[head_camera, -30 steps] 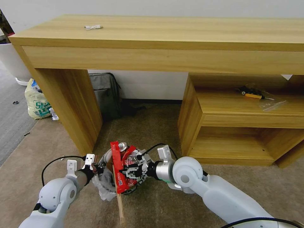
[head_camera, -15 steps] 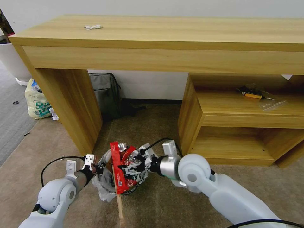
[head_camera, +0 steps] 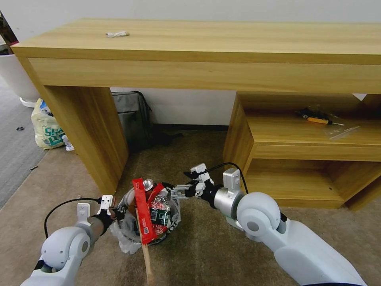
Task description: Pick up the trash bin and place the garbage on the floor into it.
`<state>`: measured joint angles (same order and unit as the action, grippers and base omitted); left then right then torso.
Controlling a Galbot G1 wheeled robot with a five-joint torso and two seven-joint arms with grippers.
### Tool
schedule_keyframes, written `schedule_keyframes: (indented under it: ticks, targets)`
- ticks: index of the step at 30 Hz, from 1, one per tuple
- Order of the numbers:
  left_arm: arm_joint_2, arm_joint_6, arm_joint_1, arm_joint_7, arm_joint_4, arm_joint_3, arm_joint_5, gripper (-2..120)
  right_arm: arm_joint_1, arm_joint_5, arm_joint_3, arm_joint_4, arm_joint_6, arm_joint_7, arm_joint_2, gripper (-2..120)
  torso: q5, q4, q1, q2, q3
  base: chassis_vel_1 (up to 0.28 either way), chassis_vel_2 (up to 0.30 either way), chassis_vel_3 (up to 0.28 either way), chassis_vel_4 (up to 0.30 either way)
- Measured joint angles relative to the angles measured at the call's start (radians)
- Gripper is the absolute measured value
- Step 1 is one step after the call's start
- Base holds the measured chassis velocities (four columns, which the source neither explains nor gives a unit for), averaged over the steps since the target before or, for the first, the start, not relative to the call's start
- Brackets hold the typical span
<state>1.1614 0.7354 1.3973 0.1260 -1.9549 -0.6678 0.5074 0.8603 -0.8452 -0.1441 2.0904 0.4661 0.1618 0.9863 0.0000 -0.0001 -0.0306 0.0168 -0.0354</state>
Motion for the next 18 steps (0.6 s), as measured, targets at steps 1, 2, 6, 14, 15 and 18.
schedule_keyframes:
  ticks: [1,2,6,14,15,18]
  targets:
    - [0.002,0.0,0.002,0.0,-0.001,-0.004,0.0,0,0.015,0.043,0.01,-0.008,-0.033,-0.008,0.0,100,0.0001,0.0,0.0,0.0,0.0,0.0,0.0,0.0,0.0]
    - [0.002,0.0,0.002,0.0,-0.001,-0.004,0.0,0,0.015,0.043,0.01,-0.008,-0.033,-0.008,0.0,100,0.0001,0.0,0.0,0.0,0.0,0.0,0.0,0.0,0.0]
    - [0.0,0.0,0.0,-0.001,0.0,-0.01,0.0,0,0.097,0.175,0.078,-0.036,-0.136,-0.019,-0.001,100,0.0,0.0001,0.0,0.0,0.0,0.0,0.0,0.0,0.0]
    - [-0.006,0.0,-0.003,0.0,0.013,-0.018,0.002,0,0.274,0.376,0.235,-0.084,-0.313,-0.038,0.026,100,0.0001,-0.0001,0.0,0.0,0.0,0.0,0.0,0.0,0.0]
    - [-0.006,0.0,-0.003,0.0,0.013,-0.018,0.002,0,0.274,0.376,0.235,-0.084,-0.313,-0.038,0.026,100,0.0001,-0.0001,0.0,0.0,0.0,0.0,0.0,0.0,0.0]
    - [-0.003,0.0,-0.003,0.003,0.02,-0.022,0.002,0,0.377,0.454,0.309,-0.084,-0.376,-0.043,0.059,100,0.0,-0.0002,0.0,0.0,0.0,0.0,0.0,0.0,0.0]
